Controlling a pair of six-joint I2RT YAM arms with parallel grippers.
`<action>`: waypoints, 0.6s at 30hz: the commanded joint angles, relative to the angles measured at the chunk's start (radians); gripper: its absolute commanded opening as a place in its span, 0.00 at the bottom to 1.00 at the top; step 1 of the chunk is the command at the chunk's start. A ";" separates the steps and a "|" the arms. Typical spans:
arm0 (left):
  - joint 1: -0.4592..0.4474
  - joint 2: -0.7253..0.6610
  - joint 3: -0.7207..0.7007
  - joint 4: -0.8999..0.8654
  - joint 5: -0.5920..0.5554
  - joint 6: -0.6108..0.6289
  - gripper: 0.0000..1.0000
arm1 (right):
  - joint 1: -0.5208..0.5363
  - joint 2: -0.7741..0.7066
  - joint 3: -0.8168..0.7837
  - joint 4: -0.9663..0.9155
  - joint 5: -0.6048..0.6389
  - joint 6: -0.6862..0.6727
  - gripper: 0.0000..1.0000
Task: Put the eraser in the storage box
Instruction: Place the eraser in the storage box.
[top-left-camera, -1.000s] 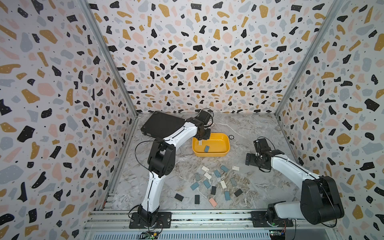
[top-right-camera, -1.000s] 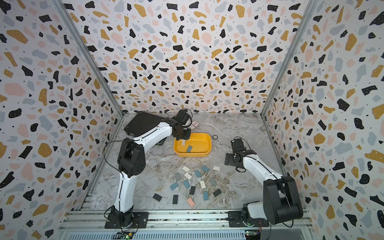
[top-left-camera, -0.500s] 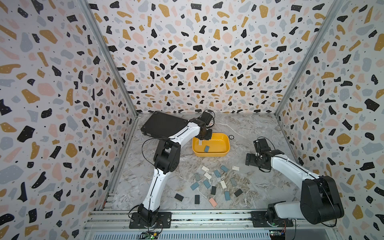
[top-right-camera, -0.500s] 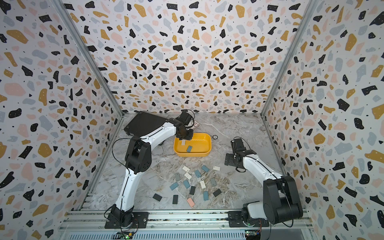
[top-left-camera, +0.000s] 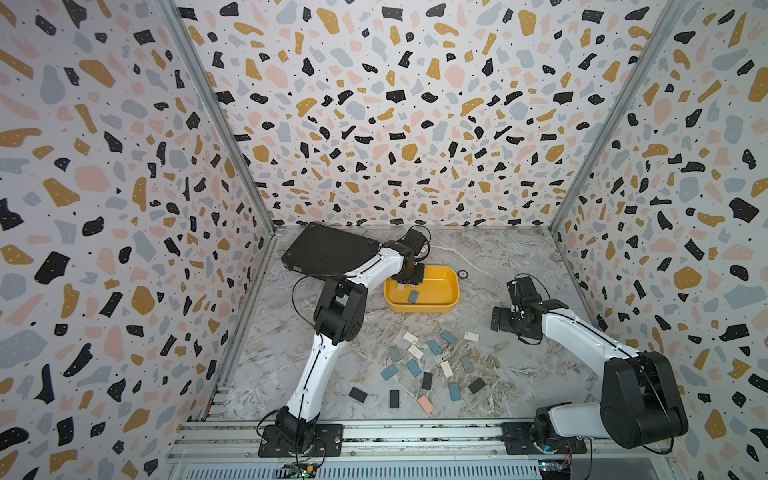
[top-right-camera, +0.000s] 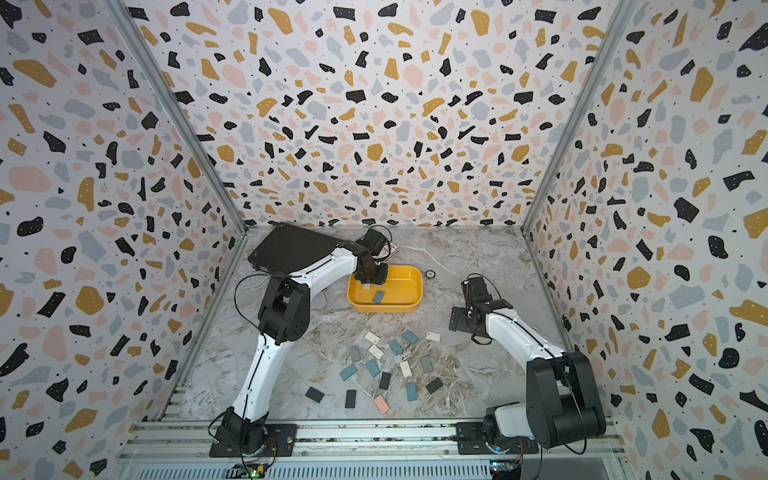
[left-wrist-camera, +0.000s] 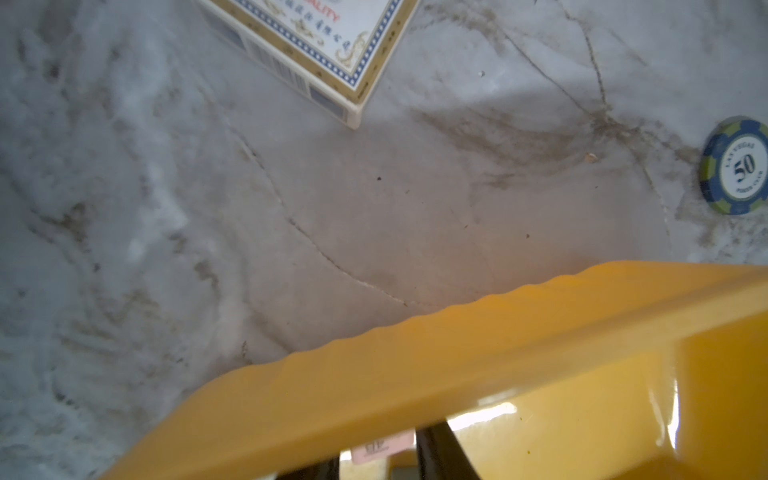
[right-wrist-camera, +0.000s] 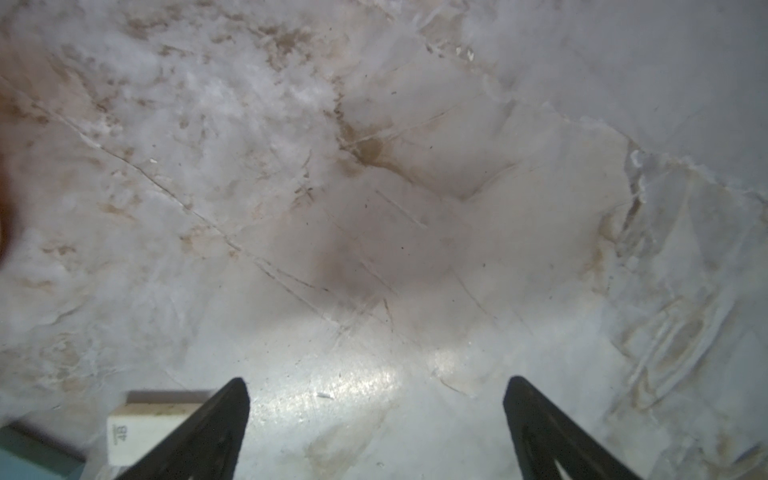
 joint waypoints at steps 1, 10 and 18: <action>0.004 0.023 0.036 0.005 -0.005 -0.011 0.32 | 0.006 0.000 0.029 -0.016 0.016 -0.005 0.98; 0.004 0.028 0.040 -0.003 -0.015 -0.007 0.37 | 0.006 0.003 0.030 -0.016 0.017 -0.004 0.98; 0.004 -0.027 0.040 -0.010 -0.013 -0.004 0.51 | 0.006 -0.008 0.027 -0.019 0.014 -0.002 0.98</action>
